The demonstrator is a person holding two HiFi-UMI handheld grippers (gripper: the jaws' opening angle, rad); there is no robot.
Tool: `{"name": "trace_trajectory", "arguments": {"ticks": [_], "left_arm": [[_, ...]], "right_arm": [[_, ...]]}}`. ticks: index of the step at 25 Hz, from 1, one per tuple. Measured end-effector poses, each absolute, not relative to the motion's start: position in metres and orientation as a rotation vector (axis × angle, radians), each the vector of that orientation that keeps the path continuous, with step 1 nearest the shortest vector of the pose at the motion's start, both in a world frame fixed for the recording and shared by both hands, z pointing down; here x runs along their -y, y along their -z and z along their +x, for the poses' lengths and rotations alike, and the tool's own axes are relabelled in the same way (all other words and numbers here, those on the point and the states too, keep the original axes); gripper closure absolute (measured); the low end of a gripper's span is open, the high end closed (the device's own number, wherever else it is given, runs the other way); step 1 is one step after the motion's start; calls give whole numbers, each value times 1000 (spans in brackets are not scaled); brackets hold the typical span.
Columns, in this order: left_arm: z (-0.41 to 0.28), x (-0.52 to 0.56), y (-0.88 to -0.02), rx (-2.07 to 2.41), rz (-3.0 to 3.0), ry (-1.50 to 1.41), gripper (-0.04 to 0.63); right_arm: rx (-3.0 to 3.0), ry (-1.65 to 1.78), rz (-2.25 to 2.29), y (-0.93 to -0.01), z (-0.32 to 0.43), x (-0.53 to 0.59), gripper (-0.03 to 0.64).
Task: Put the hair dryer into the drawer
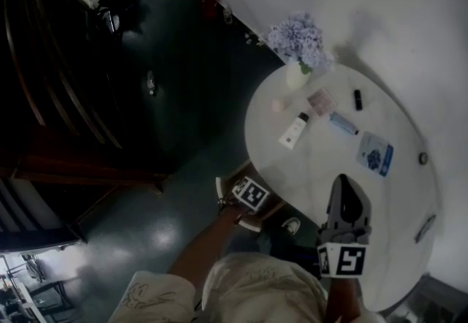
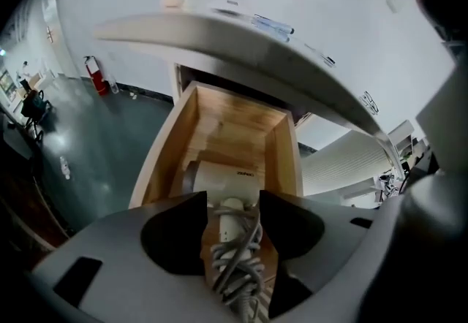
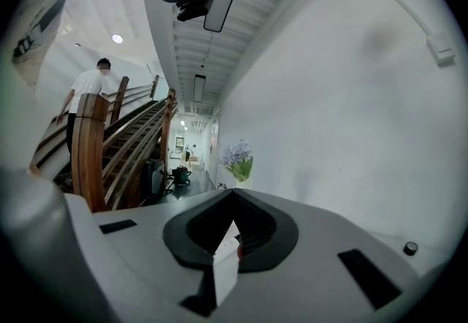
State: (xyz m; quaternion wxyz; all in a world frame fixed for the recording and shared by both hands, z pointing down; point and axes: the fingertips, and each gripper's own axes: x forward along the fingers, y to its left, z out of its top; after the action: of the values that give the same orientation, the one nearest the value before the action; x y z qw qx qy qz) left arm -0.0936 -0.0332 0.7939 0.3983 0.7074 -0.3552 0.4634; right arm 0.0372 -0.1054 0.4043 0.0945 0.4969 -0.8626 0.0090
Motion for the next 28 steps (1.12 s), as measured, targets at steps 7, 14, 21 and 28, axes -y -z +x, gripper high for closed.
{"name": "trace_trajectory", "arguments": {"ticks": [7, 14, 21, 28], "left_arm": [[-119, 31, -761, 1009, 1789, -1065, 365], [-125, 42, -715, 1099, 1786, -961, 365], [-126, 78, -630, 1279, 1924, -659, 380], [-117, 98, -549, 1424, 2070, -469, 400]], "right_arm": [[2583, -19, 1470, -400, 33, 101, 612], [2621, 5, 1452, -390, 26, 94, 612], [2649, 36, 1459, -382, 26, 89, 612], [2677, 70, 1502, -368, 36, 86, 613]]}}
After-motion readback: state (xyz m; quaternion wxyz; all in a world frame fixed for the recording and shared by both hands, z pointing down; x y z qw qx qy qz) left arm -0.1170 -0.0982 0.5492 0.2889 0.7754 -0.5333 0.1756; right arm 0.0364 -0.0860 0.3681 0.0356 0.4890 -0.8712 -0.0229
